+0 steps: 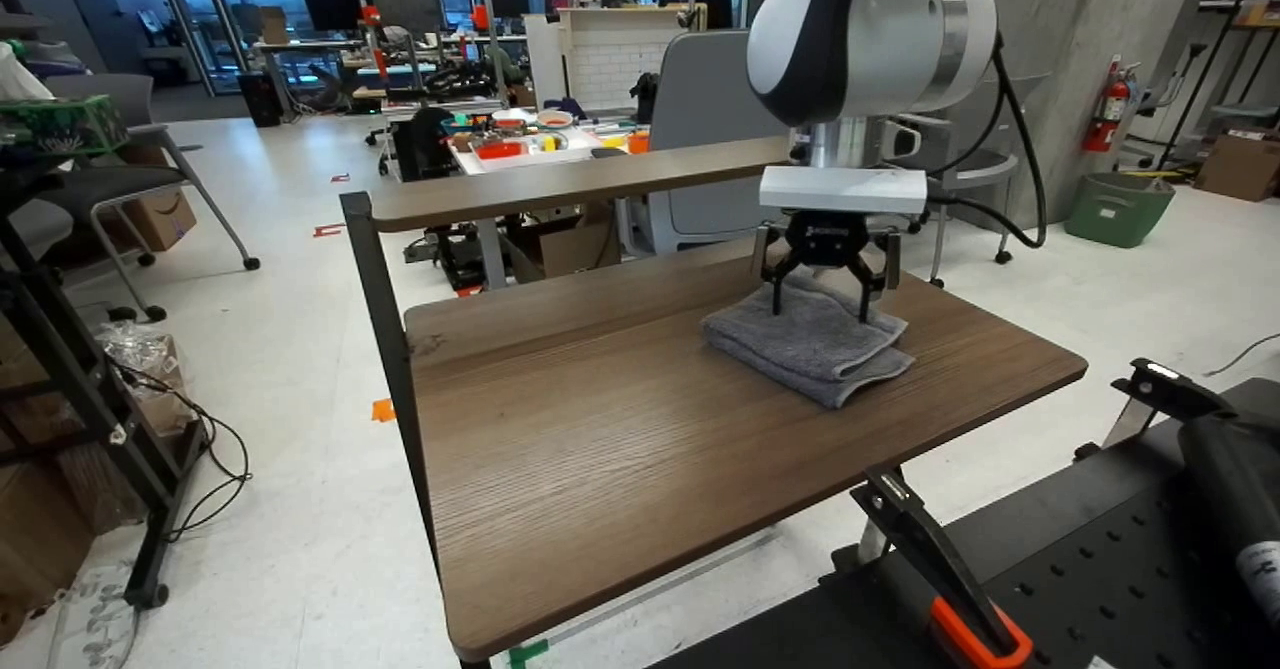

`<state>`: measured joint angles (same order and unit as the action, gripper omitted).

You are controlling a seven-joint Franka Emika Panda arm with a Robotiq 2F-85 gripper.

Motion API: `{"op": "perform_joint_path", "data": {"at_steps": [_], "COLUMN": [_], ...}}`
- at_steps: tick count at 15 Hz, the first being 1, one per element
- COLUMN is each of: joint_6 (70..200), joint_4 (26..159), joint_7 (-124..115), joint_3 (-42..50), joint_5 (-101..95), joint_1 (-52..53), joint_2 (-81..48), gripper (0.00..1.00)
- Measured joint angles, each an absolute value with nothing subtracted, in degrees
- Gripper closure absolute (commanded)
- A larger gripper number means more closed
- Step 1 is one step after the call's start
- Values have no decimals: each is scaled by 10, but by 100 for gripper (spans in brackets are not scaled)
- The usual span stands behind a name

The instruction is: Move the grey towel to the right

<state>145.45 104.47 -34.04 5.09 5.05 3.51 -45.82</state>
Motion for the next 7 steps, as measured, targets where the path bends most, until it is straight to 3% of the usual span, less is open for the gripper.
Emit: {"op": "perform_joint_path", "data": {"at_steps": [7], "joint_6": [1454], "joint_4": [1125], "joint_7": [-265], "joint_3": [26], "joint_5": [82], "joint_1": [21], "joint_2": [-373], "gripper": [0]}}
